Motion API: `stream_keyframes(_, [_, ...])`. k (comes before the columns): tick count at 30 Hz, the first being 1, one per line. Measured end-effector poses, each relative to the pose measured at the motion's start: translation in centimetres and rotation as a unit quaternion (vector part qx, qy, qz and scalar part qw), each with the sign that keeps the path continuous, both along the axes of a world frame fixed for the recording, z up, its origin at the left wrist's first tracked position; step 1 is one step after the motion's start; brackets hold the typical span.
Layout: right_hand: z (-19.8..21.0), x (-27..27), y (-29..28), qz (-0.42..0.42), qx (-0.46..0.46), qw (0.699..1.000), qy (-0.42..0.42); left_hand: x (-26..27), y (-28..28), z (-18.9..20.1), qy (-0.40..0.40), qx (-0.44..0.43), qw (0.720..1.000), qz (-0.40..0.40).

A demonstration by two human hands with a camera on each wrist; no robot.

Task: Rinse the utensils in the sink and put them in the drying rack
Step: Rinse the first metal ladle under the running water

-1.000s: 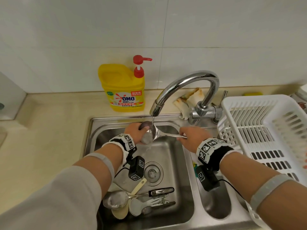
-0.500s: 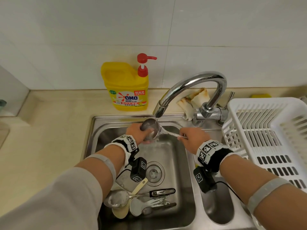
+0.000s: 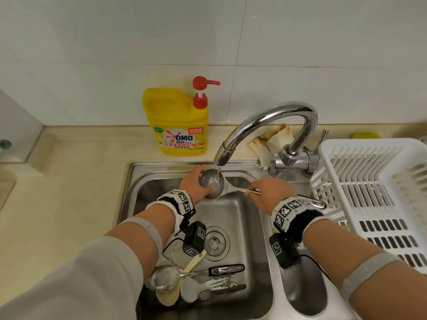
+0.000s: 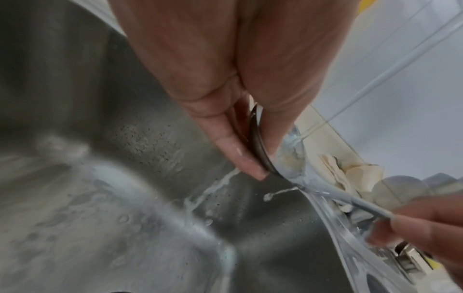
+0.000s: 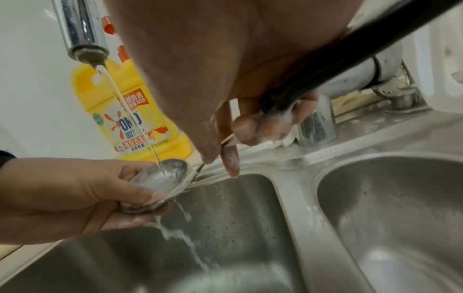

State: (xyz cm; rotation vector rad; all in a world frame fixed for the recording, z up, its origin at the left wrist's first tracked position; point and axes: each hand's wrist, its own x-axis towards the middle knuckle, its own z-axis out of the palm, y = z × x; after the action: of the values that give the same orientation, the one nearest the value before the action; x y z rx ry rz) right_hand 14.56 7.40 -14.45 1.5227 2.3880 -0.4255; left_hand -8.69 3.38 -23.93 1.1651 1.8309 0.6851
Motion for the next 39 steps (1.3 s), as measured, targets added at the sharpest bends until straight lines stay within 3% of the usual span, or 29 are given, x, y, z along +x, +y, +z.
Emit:
stream_keyframes(8, [1.6, 0.4, 0.8, 0.072, 0.063, 0.993, -0.075, 1.3, 0.5, 0.1, 0.007, 0.008, 1.0, -0.019])
stream_keyframes(13, [2.3, 0.4, 0.6, 0.089, 0.054, 0.99, -0.095, 1.6, 0.8, -0.2, 0.117, -0.016, 0.99, -0.074])
stream_keyframes(18, [2.1, 0.3, 1.0, 0.104, 0.04, 0.989, -0.095, 1.6, 0.8, -0.3, 0.124, -0.032, 0.988, -0.089])
stream_keyframes(27, [1.8, 0.1, 1.9, 0.092, 0.028, 0.991, -0.092, 0.6, 0.5, -0.6, 0.09, -0.011, 0.988, -0.125])
stream_keyframes(35, [0.7, 0.2, 1.6, 0.08, 0.072, 0.99, -0.095, 0.5, -0.1, -0.1, 0.044, -0.066, 0.985, -0.155])
stream_keyframes(39, [0.4, 0.3, 1.2, 0.085, 0.072, 0.991, -0.081, 0.6, -0.3, -0.2, 0.05, -0.053, 0.991, -0.116])
